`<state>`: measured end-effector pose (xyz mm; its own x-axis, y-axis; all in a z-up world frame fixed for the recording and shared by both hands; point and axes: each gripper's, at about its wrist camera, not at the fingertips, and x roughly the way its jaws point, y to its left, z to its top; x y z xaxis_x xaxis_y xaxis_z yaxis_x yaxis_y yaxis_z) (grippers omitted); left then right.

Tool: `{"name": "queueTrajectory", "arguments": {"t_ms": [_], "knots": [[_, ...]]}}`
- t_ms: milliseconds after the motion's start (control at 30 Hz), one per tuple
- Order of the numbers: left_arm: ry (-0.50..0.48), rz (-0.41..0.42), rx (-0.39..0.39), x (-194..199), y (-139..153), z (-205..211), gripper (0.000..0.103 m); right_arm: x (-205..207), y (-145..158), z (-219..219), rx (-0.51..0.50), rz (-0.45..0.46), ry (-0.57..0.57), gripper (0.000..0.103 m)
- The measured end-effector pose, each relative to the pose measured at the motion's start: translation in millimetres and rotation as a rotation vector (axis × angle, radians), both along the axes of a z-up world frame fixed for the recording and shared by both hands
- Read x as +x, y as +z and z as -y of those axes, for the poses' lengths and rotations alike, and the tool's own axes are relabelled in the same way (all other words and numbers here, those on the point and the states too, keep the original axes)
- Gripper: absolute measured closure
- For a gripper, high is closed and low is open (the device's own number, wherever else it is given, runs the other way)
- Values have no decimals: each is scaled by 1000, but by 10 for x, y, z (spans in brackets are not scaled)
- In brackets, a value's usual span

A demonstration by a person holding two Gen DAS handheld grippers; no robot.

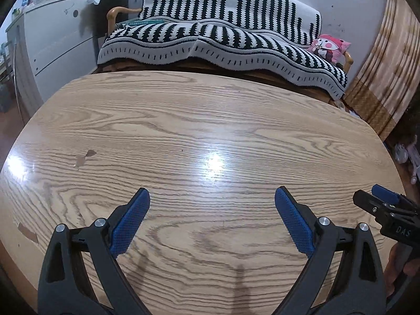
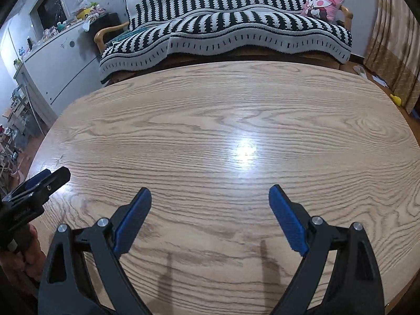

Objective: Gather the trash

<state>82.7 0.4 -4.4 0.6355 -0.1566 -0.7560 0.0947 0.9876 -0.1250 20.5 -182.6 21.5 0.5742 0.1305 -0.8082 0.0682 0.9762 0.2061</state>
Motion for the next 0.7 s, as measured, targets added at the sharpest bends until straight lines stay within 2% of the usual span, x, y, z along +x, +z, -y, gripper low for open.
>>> {"name": "queueTrajectory", "arguments": {"t_ms": [700], "knots": [[-16,1,18,-7,-33,85,10,-74,11,80,-2,7,-6,15]]}}
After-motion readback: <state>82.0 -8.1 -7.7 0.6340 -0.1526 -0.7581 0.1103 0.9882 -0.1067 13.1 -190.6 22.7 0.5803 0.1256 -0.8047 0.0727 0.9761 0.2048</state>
